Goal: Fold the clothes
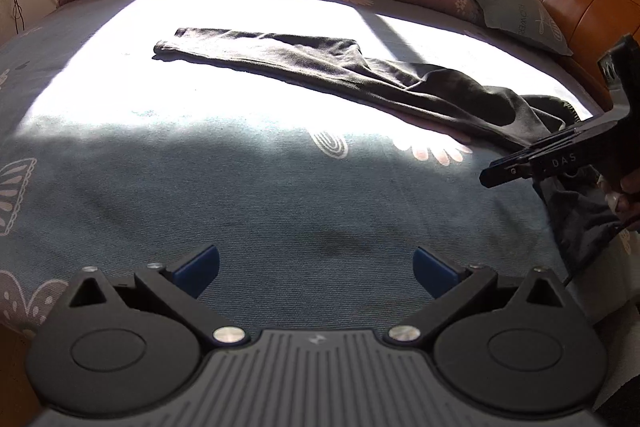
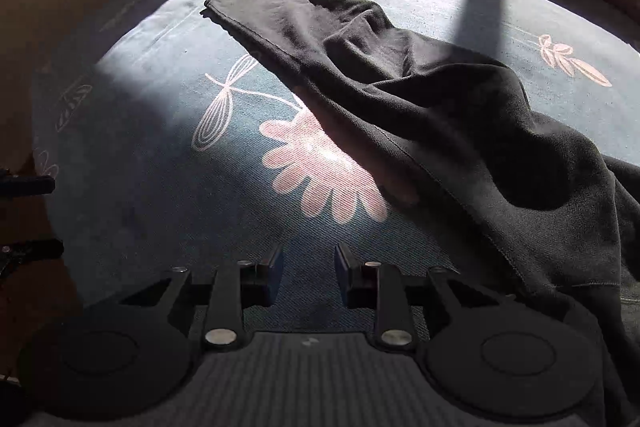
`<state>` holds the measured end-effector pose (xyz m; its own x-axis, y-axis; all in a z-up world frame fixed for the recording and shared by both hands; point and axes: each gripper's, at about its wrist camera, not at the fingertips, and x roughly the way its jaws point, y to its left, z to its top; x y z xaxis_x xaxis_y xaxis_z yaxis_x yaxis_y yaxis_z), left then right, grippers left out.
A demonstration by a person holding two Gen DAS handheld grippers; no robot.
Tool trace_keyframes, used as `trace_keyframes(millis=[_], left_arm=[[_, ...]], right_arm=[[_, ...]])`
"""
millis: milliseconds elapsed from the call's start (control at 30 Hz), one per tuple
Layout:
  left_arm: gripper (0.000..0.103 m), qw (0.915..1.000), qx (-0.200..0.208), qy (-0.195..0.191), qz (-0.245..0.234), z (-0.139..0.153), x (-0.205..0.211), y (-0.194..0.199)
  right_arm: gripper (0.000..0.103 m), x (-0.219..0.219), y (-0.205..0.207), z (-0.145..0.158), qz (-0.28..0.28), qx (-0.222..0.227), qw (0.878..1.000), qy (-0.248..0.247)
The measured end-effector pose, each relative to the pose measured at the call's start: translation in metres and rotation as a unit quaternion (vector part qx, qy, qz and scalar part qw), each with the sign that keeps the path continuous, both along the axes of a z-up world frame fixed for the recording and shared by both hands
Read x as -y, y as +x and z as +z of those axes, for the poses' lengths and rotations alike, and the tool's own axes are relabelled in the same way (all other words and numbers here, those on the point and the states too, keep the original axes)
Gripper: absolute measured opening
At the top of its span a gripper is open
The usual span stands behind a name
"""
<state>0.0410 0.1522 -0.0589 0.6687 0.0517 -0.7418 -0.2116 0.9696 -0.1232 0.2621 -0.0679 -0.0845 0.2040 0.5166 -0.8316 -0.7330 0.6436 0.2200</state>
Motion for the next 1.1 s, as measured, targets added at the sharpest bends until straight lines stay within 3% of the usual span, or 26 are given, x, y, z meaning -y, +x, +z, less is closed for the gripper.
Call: trace_keyframes(millis=[333,500,800,1100], left_arm=[[0.103,0.9994,0.005,0.031,-0.015,0.031,0.043,-0.037],[0.103,0.9992,0.012,0.036,-0.012,0.048,0.053,-0.048],[0.103,0.996,0.039,0.029,-0.075,0.058,0.092,-0.014],[0.103,0.9888,0.026,0.036,-0.142,0.047,0.109,0.042]], right_arm=[[0.037,0.011,-0.065,-0.009,-0.012,0.026,0.999,0.036],[0.039,0.033,-0.078,-0.001,-0.028,0.036,0.997,0.061],[0.042,0.099,-0.096,0.02,-0.061,0.059,0.992,0.096],[0.042,0.118,-0.105,0.027,-0.097,0.066,0.989,0.085]])
